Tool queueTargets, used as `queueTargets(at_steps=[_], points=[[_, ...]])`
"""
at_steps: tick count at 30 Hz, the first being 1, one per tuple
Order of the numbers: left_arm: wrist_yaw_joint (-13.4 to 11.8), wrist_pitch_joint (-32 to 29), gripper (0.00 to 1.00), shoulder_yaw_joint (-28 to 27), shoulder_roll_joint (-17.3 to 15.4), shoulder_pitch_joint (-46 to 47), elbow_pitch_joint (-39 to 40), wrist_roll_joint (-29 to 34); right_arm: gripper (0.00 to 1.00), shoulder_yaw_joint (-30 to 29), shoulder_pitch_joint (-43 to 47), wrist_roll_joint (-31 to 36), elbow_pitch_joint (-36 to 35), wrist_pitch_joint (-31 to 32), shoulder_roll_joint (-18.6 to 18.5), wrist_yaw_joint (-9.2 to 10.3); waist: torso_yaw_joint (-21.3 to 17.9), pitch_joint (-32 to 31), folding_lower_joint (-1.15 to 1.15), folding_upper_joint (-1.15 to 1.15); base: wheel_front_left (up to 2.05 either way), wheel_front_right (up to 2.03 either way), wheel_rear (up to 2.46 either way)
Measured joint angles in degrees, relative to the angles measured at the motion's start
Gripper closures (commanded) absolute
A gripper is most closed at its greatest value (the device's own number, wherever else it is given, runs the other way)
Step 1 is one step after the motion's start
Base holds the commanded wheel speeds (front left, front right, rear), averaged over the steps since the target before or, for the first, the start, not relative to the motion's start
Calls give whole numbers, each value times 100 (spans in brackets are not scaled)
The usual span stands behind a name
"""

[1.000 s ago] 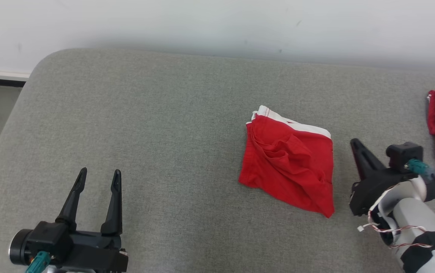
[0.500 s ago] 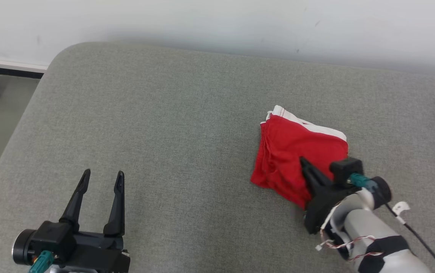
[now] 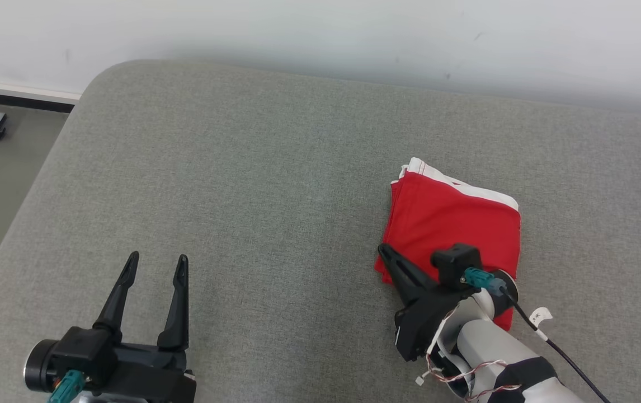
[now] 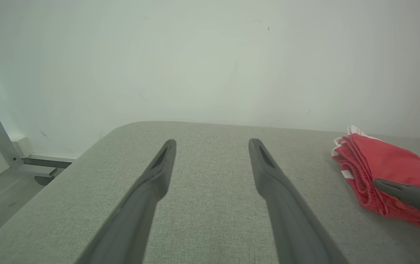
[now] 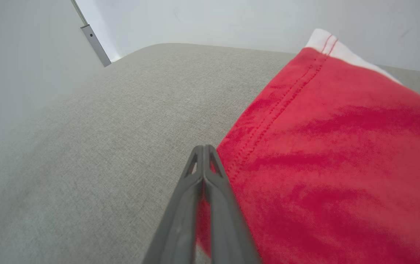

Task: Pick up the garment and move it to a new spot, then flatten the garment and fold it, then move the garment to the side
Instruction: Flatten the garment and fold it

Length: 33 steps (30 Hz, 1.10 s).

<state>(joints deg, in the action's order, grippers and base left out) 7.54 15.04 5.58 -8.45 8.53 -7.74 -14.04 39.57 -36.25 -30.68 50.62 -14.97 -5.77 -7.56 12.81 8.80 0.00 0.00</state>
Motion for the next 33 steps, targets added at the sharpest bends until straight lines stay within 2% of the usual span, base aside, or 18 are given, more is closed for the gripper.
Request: queueTargets(at_steps=[7,18,26,30,31,32,33], points=[[0,0,0,-104,-4,-23,7,21,100,-556,68,116,-691,-1,-276,0,-136,-54,0,0,0,0,0],[0,0,0,-120,-52,-160,54,85,100,-2153,1165,675,-1997,-2,-719,0,-579,-254,0,0,0,0,0],[0,1,0,-181,-90,-205,62,115,100,-3118,2006,1022,-2754,-2,-678,0,-998,-320,0,0,0,0,0],[0,0,0,-215,-113,-236,55,121,100,-3367,2436,1171,-3018,-1,-597,0,-1165,-361,0,0,0,0,0],[0,0,0,-226,-124,-241,54,121,65,-3401,2527,1218,-3075,-1,-586,0,-1196,-374,0,0,0,0,0],[0,0,0,-234,-138,-249,54,121,47,-3427,2597,1241,-3130,-1,-575,0,-1222,-387,0,0,0,0,0],[0,0,0,-247,-151,-265,51,121,0,-3453,2649,1299,-3183,-1,-561,0,-1243,-401,0,0,0,0,0]])
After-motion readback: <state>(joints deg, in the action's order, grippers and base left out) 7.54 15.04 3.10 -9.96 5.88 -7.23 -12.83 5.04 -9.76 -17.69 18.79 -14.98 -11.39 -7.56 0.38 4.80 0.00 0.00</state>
